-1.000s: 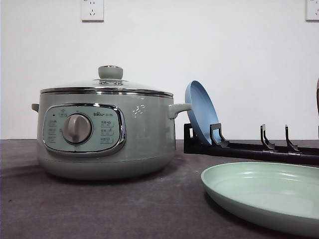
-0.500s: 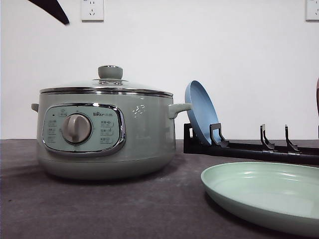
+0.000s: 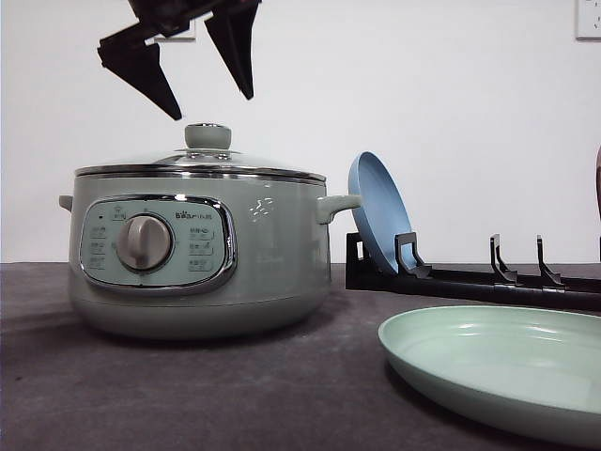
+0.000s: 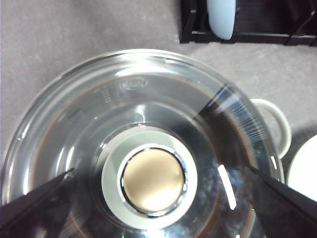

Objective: Transfer potato from steamer to green plate

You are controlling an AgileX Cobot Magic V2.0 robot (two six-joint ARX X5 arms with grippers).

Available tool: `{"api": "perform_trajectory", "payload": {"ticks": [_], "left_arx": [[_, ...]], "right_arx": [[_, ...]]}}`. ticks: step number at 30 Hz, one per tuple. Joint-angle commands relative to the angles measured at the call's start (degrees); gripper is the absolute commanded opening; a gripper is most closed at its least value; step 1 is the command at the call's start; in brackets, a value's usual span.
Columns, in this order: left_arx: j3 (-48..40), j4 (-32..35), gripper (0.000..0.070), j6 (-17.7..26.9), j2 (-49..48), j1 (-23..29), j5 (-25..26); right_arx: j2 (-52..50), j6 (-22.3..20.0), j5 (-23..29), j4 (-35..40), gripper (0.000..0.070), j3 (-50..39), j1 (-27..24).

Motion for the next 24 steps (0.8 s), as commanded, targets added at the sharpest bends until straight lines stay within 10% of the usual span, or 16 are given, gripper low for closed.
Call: {"api": "perform_trajectory", "payload": {"ticks": [1,24], "left_arx": [[1.88,0.69,0.0699,0.52,1.57,-0.35,-0.22],[1.88,0.04,0.0662,0.97,3.50,-0.61,-1.02]], "right_arx": [[0.15,0.71,-0.08,0.52,0.0629,0.94,0.31],[0.15,0.60,0.01,-0.30,0.0629,0.94,0.31]]}}
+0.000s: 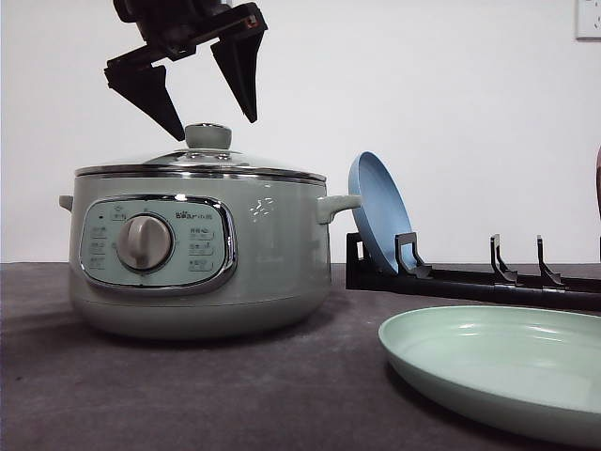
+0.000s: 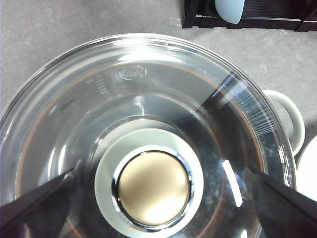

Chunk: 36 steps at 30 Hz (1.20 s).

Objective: Transfer potato from steamer to green plate

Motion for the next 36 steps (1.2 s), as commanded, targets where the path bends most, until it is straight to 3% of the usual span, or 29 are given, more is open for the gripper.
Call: {"api": "perform_trajectory", "payload": {"ticks": [1,6,10,15,28,31,36], "left_arx": [[1.88,0.28,0.0662,0.83,1.39,-0.37,-0.73],[1.88,-0.03,0.0659,0.85,2.10,-0.57,-0.92],[1.88,-0.10,0.0584,1.26,2.52,-0.78,-1.03],[1.88,-0.06,0.0560,1.68,2.58,-1.11,-1.03],[1.88,-0.61,0.0149,1.86,2.64,-1.11,-1.44],[1.88,-0.92,0.0017,1.84,2.67,-1.11,-1.44],[2.04,-0.75,0.0000,1.82,2.67,-1.11,-1.48]], "right_arx": [[0.15,0.62,-0.01,0.22,0.0629,0.94,0.31],[0.14,0.63,-0.01,0.22,0.0629,0.94,0.31],[0.14,0.63,-0.01,0.17,0.0629,0.94,0.31],[0.15,0.61,-0.01,0.17,0.0629,0.94,0.31],[0.13,0.61,-0.01,-0.26,0.0629,0.94,0.31],[0.14,0.61,-0.01,-0.48,0.0629,0.94,0.31],[0.13,0.59,0.01,-0.58,0.0629,0.94,0.31]]}}
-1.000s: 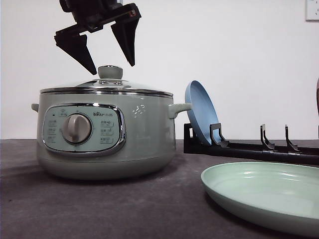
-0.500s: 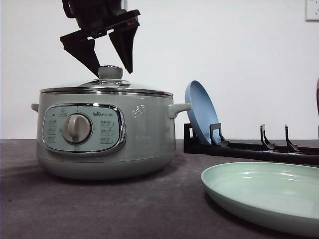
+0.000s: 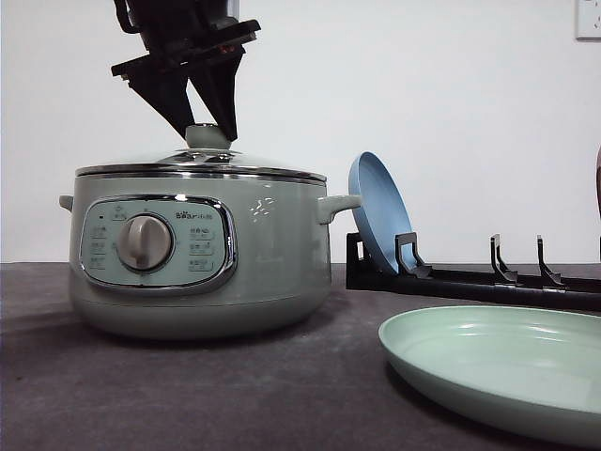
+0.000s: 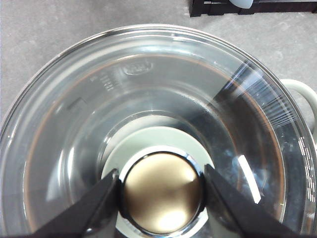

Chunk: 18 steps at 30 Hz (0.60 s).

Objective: Transfer potato from steamer to green plate

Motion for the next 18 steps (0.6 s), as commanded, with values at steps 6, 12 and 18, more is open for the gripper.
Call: {"api": "perform_trajectory", "payload": {"ticks": [6,12,18], "left_arx": [[5.16,-2.20,0.0000,-0.86,1.18,-0.48,-0.48],[12.72,-6.70,0.0000,-1.25,1.18,-0.48,-1.90],[19.24,-10.84,0.0000,-1.26,1.18,-0.48,-2.08]], "right_arx": [[0.14,0.61,0.00,0.31,0.0628,0.94,0.31],[0.13,0.61,0.04,0.29,0.0628,0.94,0.31],[0.13,0.61,0.11,0.29,0.0628,0.94,0.31]]}}
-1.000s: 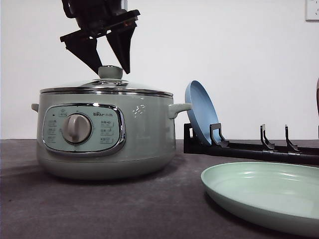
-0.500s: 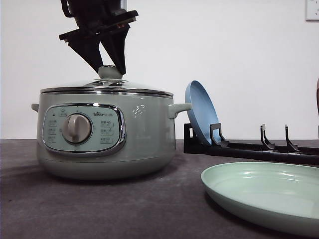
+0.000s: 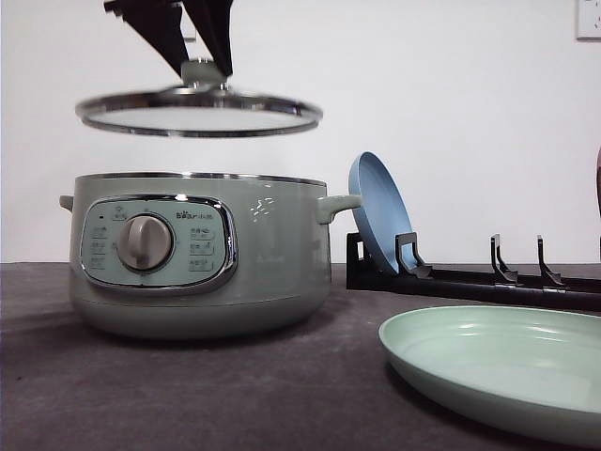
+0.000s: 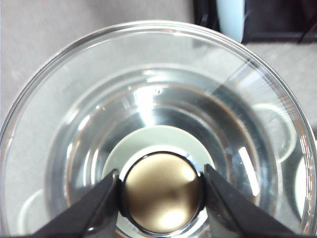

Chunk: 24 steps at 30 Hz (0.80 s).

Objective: Transfer potato from steamer to green plate

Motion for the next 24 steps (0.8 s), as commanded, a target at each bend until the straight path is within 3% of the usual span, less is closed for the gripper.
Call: {"api": "perform_trajectory", "payload": {"ticks": [1,14,24], "left_arx": [[3.61,0.48,0.0000,-0.24,0.07,-0.34,-0.17],[5.63,-0.48,0.0000,-0.14,0.04,0.59,-0.19],[5.63,-1.55,0.0000,-0.04,0.04,8.71,-0.20]], "right_arx": [[0.13,0.61,0.10,0.33,0.0628,0.94,0.30],[0.13,0.61,0.15,0.33,0.0628,0.94,0.30],[0.13,0.56,0.15,0.24,0.0628,0.94,0.29]]}}
